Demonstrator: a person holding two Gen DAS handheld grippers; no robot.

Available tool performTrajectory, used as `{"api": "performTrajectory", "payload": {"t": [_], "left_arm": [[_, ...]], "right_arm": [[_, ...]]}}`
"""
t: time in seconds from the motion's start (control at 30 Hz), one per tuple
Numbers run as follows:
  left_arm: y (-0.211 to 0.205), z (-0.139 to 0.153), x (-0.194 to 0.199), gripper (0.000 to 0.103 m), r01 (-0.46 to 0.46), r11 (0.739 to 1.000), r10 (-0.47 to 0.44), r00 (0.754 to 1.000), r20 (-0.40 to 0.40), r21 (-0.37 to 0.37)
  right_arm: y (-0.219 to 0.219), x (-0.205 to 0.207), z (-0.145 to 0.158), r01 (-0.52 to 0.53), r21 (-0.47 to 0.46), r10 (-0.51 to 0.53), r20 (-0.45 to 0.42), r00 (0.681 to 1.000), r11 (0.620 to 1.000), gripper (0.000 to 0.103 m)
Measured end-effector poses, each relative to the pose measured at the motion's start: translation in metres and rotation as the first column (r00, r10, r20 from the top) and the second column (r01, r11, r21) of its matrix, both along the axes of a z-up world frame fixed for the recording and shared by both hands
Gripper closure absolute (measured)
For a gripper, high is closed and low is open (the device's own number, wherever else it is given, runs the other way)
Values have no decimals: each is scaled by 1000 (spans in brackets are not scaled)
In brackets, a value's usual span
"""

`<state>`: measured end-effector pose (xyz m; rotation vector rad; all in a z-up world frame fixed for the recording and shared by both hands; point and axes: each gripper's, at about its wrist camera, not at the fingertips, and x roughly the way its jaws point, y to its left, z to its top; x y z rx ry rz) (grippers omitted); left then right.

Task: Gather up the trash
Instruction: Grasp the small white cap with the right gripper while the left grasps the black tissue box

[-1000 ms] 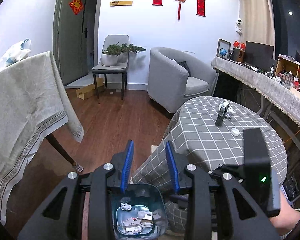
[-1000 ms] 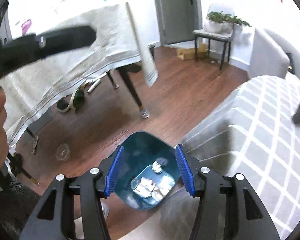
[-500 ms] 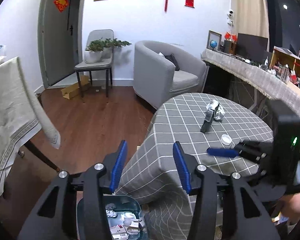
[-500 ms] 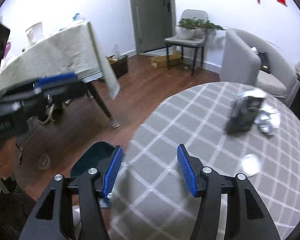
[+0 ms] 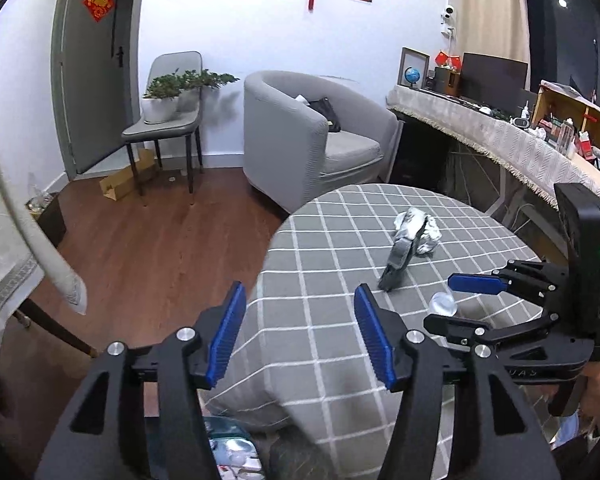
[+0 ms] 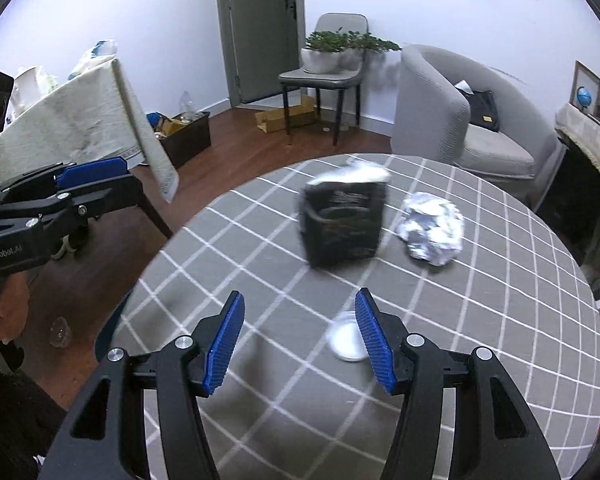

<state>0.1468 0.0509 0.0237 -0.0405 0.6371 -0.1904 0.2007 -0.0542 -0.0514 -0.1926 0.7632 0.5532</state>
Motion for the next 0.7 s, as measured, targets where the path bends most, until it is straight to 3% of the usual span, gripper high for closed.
{"api": "performTrajectory", "payload": {"t": [0.17,0.37,0.7], "left_arm": [[-16,-8,10,42,28,999,-29,999,-28,-17],[-37,-10,14,41,60,998,-61,998,-31,-25],[-65,-21,32,40,100,995,-101,994,-46,-27]], "right_arm": [[-8,5,-9,20,-39,-21,-18,1000,999,45],[-9,6,-17,8,-87,-11,-33,999,996,55],[-16,19,-20,24,-64,-27,-53,998,998,72]]}}
